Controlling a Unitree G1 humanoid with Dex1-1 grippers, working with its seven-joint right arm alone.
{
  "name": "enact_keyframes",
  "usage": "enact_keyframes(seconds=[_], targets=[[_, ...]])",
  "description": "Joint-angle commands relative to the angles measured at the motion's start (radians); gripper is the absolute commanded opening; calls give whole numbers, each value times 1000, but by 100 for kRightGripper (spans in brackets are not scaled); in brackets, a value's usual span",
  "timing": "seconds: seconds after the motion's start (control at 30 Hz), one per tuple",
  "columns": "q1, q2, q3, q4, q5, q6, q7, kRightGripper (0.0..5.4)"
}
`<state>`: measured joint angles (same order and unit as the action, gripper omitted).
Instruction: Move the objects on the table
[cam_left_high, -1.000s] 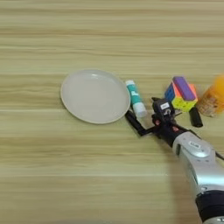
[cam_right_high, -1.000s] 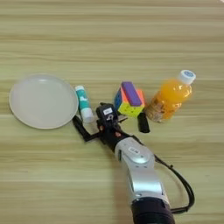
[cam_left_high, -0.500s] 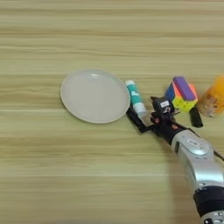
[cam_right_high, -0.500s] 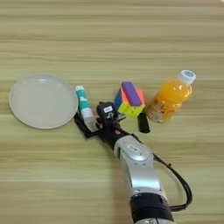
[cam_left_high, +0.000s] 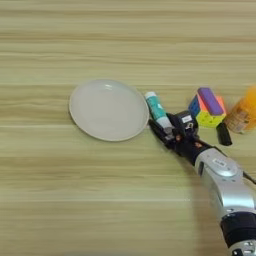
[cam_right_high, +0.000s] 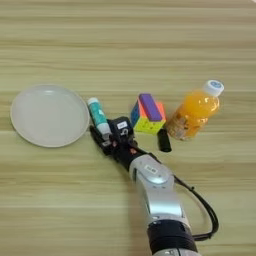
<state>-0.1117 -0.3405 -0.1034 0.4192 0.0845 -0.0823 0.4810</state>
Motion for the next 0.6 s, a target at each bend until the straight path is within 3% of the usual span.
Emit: enact_keyframes(seconds=[0.03,0.3,0.6], targets=[[-5,-24,-6,16,-16,15,-28,190],[-13,-36,-49,-16,-8,-6,-71,171],[23,-54,-99,-251,20,30,-88,170]])
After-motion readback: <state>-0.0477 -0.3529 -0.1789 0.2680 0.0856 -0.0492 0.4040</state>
